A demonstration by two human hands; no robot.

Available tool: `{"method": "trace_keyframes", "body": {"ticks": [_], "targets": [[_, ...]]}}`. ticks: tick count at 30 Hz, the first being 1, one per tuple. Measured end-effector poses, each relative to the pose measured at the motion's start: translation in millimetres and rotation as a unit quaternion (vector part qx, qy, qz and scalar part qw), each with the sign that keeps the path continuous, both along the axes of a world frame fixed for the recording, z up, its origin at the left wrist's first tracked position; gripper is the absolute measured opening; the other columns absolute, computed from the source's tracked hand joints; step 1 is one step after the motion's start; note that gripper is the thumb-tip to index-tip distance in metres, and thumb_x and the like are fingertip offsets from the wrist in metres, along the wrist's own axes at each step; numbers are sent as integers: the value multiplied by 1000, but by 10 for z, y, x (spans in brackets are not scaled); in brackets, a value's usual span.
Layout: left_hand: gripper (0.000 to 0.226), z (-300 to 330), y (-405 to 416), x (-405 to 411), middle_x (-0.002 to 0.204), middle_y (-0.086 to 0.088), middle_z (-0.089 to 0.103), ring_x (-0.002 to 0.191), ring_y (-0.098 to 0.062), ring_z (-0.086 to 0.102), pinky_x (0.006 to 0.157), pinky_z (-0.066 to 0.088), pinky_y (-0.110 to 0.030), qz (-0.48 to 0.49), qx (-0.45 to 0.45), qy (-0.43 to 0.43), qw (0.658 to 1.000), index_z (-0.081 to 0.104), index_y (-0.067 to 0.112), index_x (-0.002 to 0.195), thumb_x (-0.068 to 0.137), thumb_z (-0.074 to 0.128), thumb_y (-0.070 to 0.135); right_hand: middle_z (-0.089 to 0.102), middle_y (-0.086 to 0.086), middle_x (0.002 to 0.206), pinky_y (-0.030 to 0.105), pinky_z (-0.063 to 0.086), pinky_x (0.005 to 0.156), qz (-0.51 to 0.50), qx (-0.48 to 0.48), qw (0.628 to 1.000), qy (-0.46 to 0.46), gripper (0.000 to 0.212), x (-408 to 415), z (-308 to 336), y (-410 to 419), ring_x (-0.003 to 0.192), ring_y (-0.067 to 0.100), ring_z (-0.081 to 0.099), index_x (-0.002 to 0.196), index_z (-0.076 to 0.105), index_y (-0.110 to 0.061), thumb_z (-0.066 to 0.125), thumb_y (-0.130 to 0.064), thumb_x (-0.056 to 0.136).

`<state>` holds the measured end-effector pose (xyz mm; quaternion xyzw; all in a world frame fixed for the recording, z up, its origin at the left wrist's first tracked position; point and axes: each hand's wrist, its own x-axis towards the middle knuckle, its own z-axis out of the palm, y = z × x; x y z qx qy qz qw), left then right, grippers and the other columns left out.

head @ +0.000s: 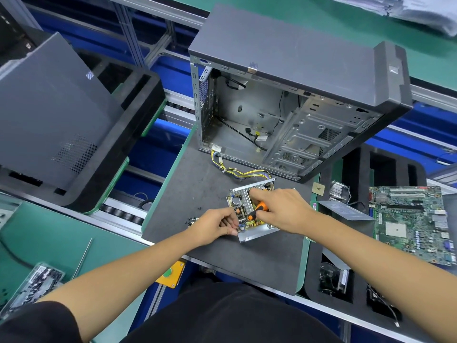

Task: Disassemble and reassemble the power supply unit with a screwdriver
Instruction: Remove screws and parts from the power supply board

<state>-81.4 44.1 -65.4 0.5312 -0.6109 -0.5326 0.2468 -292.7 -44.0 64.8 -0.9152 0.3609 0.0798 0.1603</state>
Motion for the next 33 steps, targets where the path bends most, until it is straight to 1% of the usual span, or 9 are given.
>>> {"method": "trace_keyframes", "body": {"ticks": [5,11,14,17,21,23,25,28,33], "targets": [[24,-1,-3,9,95,3,73,87,-12,71,84,59,-38,0,-4,3,1000,66,16,99,83,83,14,48,0,55,30,21,47,2,-4,1000,4,17,11,8,-3,49,12,43,85,31,-30,46,-34,77],[41,-49,0,84,100,9,71,91,-10,66,80,56,-30,-17,4,-23,1000,65,20,105,74,91,24,46,-1,54,30,21,47,11,-7,1000,7,19,14,14,2,48,11,40,83,27,-33,45,-34,77],[36,-78,4,105,100,9,71,90,-10,66,79,57,-30,-11,-8,-46,999,64,22,103,77,89,24,43,1,53,31,17,46,34,-23,999,24,21,3,-13,30,47,12,37,82,22,-32,43,-33,78],[30,-89,9,96,98,9,70,87,-9,65,79,57,-32,-11,-21,-51,998,64,23,100,80,86,20,45,2,55,31,13,47,60,-38,997,29,26,2,-63,64,52,26,39,83,18,-34,44,-31,80],[25,-97,16,63,98,9,69,86,-7,64,78,57,-30,-18,-35,-62,997,65,18,101,83,83,16,46,1,57,31,12,48,84,-36,996,17,33,26,-81,85,56,30,39,85,11,-40,43,-32,80],[24,-103,10,51,97,10,69,86,-6,64,78,56,-28,-18,-36,-61,997,65,17,101,84,82,15,49,2,58,30,11,47,83,-40,996,12,35,35,-73,81,56,31,40,86,11,-40,45,-31,81],[23,-112,5,44,97,10,69,85,-4,64,77,56,-26,-18,-38,-62,997,66,17,100,84,82,15,51,2,58,29,11,47,81,-43,996,4,34,41,-57,74,56,31,38,89,19,-41,49,-29,81],[23,-123,-6,39,97,8,71,85,-6,65,76,56,-26,-15,-44,-61,997,66,16,100,84,82,14,50,2,59,31,17,48,85,-31,996,3,31,58,-40,77,56,32,38,97,27,-40,51,-26,83],[21,-138,-29,42,95,7,71,82,-4,65,73,54,-19,-12,-46,-63,997,67,15,98,83,82,11,41,-5,64,34,24,57,112,-35,992,43,29,62,-80,89,62,31,41,89,19,-31,47,-31,87]]}}
